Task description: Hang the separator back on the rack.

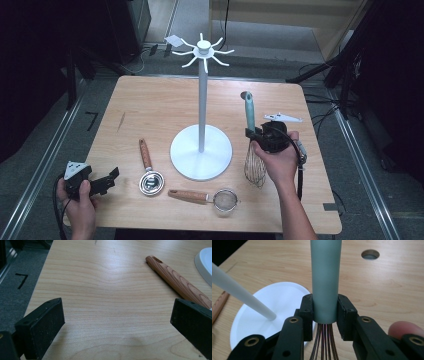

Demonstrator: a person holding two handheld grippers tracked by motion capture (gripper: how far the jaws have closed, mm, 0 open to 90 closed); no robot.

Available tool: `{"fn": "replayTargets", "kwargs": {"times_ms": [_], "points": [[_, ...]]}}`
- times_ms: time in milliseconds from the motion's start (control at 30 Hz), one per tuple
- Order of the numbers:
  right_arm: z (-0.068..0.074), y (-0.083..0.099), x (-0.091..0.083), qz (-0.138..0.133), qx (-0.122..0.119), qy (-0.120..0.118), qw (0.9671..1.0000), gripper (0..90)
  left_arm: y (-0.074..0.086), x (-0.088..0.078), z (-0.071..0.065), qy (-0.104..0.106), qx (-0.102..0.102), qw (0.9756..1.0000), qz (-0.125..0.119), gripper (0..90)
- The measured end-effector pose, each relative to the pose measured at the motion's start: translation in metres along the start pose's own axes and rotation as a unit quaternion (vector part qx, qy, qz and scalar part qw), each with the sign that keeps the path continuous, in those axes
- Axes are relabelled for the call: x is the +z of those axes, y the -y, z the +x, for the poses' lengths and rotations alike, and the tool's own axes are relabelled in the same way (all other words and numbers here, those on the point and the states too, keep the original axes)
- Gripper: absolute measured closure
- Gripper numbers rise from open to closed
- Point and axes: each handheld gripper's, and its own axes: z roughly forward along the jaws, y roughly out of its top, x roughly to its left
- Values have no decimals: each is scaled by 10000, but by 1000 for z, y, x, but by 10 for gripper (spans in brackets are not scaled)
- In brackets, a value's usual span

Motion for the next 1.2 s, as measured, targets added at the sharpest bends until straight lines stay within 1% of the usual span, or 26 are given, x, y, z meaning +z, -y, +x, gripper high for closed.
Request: {"fn": "replayTargets", "kwargs": {"times_ms": [33, 67, 133, 167, 200, 267, 300, 333, 433, 500, 567, 633, 733, 767, 800, 867, 900, 933, 1000, 1067, 1100, 1133, 1167, 1200], "points": [[4, -1, -3, -124, -89, -9, 9999, 711, 0, 0, 0, -5, 0, 10000, 0, 0], [4, -1, -3, -124, -89, -9, 9999, 711, 0, 0, 0, -5, 0, 10000, 0, 0], [7, -2, -6, -273, -146, 8, 9995, 711, 0, 0, 0, -7, -1, 10000, 2, 0], [11, -2, -10, -429, -175, -30, 9989, 711, 0, 0, 0, -6, -2, 10000, 1, 0], [11, -2, -10, -429, -175, -30, 9989, 711, 0, 0, 0, -4, 1, 10000, 0, 0], [15, -3, -14, -573, -245, -64, 9980, 711, 0, 0, 0, -5, 1, 10000, 0, 0], [19, -3, -18, -722, -296, -131, 9969, 711, 0, 0, 0, -7, 6, 10000, -2, 0], [19, -3, -18, -722, -296, -131, 9969, 711, 0, 0, 0, -7, 6, 10000, -2, 0], [25, -4, -23, -918, -396, -219, 9948, 711, 0, 0, 0, 6, 8, 10000, -3, 0], [30, -5, -25, -982, -423, -315, 9938, 710, 0, 0, 0, -13, 4, 10000, -4, 0], [37, -5, -29, -1098, -513, -372, 9919, 710, 0, 0, 0, -11, 5, 10000, -8, 0], [39, -5, -30, -1128, -528, -385, 9915, 710, 0, 0, -1, -6, -1, 10000, -14, 0], [46, -6, -34, -1245, -586, -564, 9889, 710, 0, 0, -1, -5, 1, 10000, -12, 0], [50, -7, -36, -1307, -647, -626, 9873, 710, 0, 0, -1, -5, 0, 10000, -11, 0], [50, -7, -36, -1307, -647, -626, 9873, 710, 0, 0, -1, -5, 0, 10000, -11, 0], [54, -7, -39, -1359, -691, -681, 9860, 710, 0, 0, 0, -7, 5, 10000, -11, 0], [57, -7, -41, -1433, -730, -754, 9841, 710, 0, 0, -1, -6, 0, 10000, -14, 0], [57, -7, -41, -1433, -730, -754, 9841, 710, 0, 0, -1, -6, 0, 10000, -14, 0], [60, -7, -44, -1520, -806, -817, 9817, 710, 0, 0, -1, -6, 2, 10000, -13, 0], [64, -7, -46, -1575, -816, -901, 9800, 710, 0, 0, -1, -3, 2, 10000, -13, 0], [67, -8, -48, -1654, -895, -988, 9772, 710, 0, 0, 0, -5, 5, 10000, -10, 0], [67, -8, -48, -1654, -895, -988, 9772, 710, 0, 0, 0, -5, 5, 10000, -10, 0], [69, -8, -51, -1696, -949, -1042, 9754, 710, 0, 0, 0, -5, 5, 10000, -9, 0], [71, -8, -52, -1719, -970, -1053, 9746, 710, 0, 0, 0, -7, 17, 10000, -6, 0]]}}
